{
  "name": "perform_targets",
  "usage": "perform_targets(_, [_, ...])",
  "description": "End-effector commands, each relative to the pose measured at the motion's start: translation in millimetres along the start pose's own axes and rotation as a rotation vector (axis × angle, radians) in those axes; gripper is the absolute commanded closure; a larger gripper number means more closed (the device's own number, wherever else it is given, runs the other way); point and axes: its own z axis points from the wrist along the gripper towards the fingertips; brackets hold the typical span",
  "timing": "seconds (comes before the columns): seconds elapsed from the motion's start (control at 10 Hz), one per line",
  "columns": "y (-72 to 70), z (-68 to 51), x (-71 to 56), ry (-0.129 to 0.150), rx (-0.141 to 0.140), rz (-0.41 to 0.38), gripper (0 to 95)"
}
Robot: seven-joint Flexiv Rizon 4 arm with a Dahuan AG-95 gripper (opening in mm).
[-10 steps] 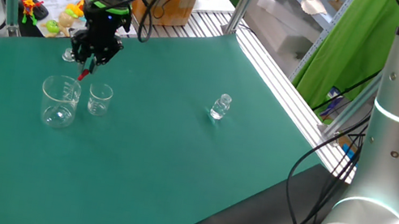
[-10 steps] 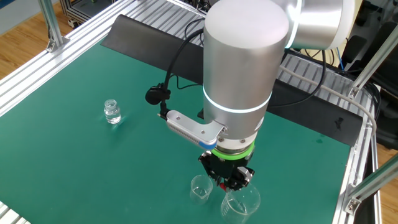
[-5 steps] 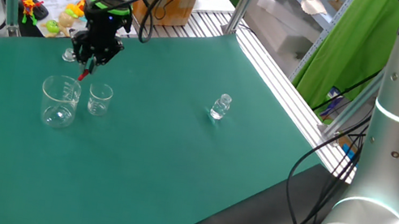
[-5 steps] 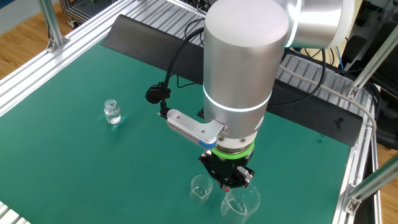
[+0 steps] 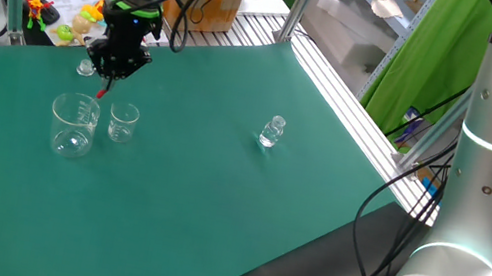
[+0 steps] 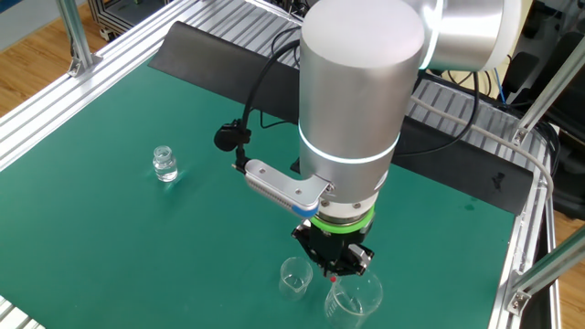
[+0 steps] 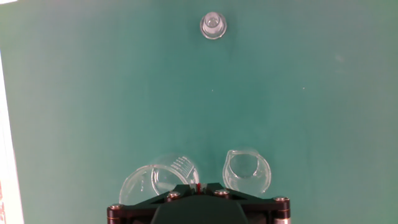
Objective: Transfer liquid using a dropper
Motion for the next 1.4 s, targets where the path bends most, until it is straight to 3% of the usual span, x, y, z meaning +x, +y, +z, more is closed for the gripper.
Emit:
perform_targets(0.1, [0.0, -10.6, 1.9, 0.031, 0.003, -0.022, 95.0])
perform_targets(0.3, [-2.4, -20.6, 5.2, 0.039, 0.028, -0.047, 95.0])
perform_targets(0.4, [-6.8, -31.0, 7.9, 0.049, 0.065, -0.083, 95.0])
perform_targets(0.7, [-18.4, -51.2, 9.9, 0.087, 0.074, -0.113, 95.0])
perform_targets(0.9, [-26.4, -64.1, 8.6, 0.096, 0.082, -0.127, 95.0])
perform_targets(1.4, [-59.6, -101.8, -13.0, 0.119, 0.108, -0.195, 95.0])
